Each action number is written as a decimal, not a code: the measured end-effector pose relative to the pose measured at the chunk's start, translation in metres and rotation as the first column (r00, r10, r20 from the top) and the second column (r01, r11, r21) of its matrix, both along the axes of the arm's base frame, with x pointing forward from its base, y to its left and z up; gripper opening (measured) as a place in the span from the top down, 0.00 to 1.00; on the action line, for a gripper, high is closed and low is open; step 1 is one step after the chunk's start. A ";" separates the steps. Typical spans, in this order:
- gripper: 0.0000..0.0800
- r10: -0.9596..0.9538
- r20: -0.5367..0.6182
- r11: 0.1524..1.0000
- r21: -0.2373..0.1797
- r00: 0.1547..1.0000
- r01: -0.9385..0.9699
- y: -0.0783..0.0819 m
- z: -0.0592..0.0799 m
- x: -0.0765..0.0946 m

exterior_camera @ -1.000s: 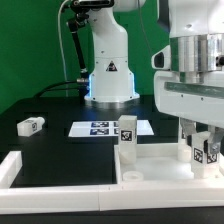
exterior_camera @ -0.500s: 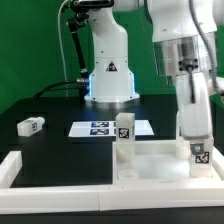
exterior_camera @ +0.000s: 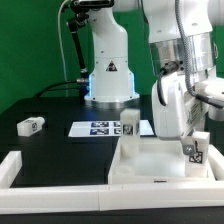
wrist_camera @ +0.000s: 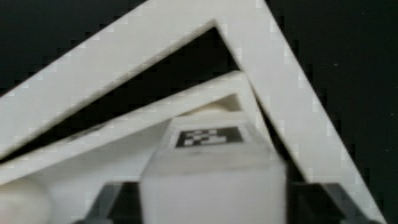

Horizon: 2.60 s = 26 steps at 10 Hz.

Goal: Assemble square table

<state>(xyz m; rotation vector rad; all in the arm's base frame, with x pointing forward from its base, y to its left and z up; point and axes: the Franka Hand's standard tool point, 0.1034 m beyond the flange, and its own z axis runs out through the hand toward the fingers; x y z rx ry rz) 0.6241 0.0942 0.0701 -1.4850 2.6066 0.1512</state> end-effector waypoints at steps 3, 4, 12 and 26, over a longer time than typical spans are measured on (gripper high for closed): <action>0.20 0.001 0.000 1.000 0.000 1.000 -0.001 0.000 0.000 0.000; 0.20 0.010 0.006 1.000 0.003 1.000 -0.010 0.002 0.005 -0.001; 0.19 0.079 0.048 0.997 0.001 0.996 -0.080 -0.028 0.036 -0.014; 0.19 0.804 0.088 0.593 -0.200 0.589 -0.780 -0.118 0.033 -0.080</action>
Offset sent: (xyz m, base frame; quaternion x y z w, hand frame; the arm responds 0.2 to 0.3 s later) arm -0.0163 0.0028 0.0182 0.0056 0.0100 -0.0186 0.9998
